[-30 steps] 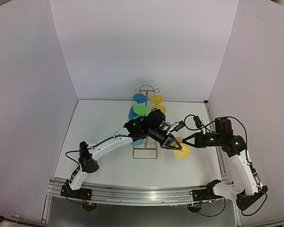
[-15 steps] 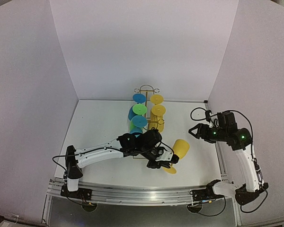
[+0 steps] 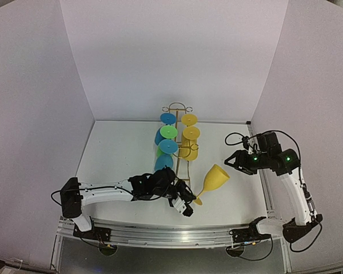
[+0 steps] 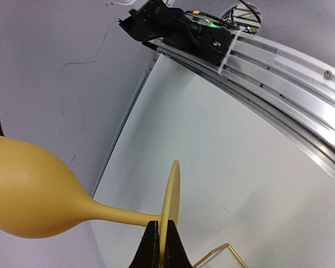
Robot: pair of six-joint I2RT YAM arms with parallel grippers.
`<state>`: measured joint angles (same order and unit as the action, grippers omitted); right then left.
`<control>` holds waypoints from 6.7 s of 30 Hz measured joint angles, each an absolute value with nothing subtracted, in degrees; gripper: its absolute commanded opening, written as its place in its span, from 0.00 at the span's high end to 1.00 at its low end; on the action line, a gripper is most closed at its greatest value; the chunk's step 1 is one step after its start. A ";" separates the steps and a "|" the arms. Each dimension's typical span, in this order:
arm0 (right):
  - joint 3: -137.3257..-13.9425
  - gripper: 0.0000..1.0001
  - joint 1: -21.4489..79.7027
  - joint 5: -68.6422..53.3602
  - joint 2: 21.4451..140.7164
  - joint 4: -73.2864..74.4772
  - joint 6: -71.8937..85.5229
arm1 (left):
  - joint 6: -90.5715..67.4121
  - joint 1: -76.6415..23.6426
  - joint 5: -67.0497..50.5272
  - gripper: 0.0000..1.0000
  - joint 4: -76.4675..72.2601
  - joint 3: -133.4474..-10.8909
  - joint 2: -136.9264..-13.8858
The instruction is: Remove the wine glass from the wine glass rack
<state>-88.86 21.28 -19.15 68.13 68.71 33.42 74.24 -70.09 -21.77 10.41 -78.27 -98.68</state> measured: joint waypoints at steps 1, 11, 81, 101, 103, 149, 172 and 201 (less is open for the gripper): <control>-88.94 0.37 21.28 -19.67 68.03 68.73 33.66 | 76.20 -70.05 -21.62 1.00 6.21 -74.15 -97.86; -87.73 0.37 21.29 -25.83 64.49 68.88 33.87 | 82.80 -70.70 -17.71 1.00 -20.61 -64.39 -97.82; -107.16 0.93 7.68 22.67 117.27 49.47 14.10 | 28.53 -60.11 -18.35 0.11 13.91 -49.34 -71.09; -113.19 0.13 7.68 23.21 116.63 50.21 9.56 | 28.44 -59.51 -19.06 0.11 12.95 -48.21 -70.09; -115.48 0.13 7.68 23.64 115.69 51.76 8.67 | 28.45 -59.51 -19.37 0.11 12.94 -48.21 -69.99; -111.42 0.71 20.68 -41.99 104.89 45.84 41.34 | 30.02 -59.51 -22.37 0.13 11.49 -47.83 -68.90; -110.77 0.83 20.78 -42.24 104.59 44.12 41.92 | 30.17 -59.51 -22.35 0.13 11.42 -47.05 -68.63; -108.92 0.95 19.94 -42.74 102.63 44.66 43.01 | 30.60 -59.51 -22.36 0.13 11.41 -46.95 -68.10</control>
<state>-108.92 19.94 -42.74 102.63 44.66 43.01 30.60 -59.51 -22.36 11.41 -46.95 -68.10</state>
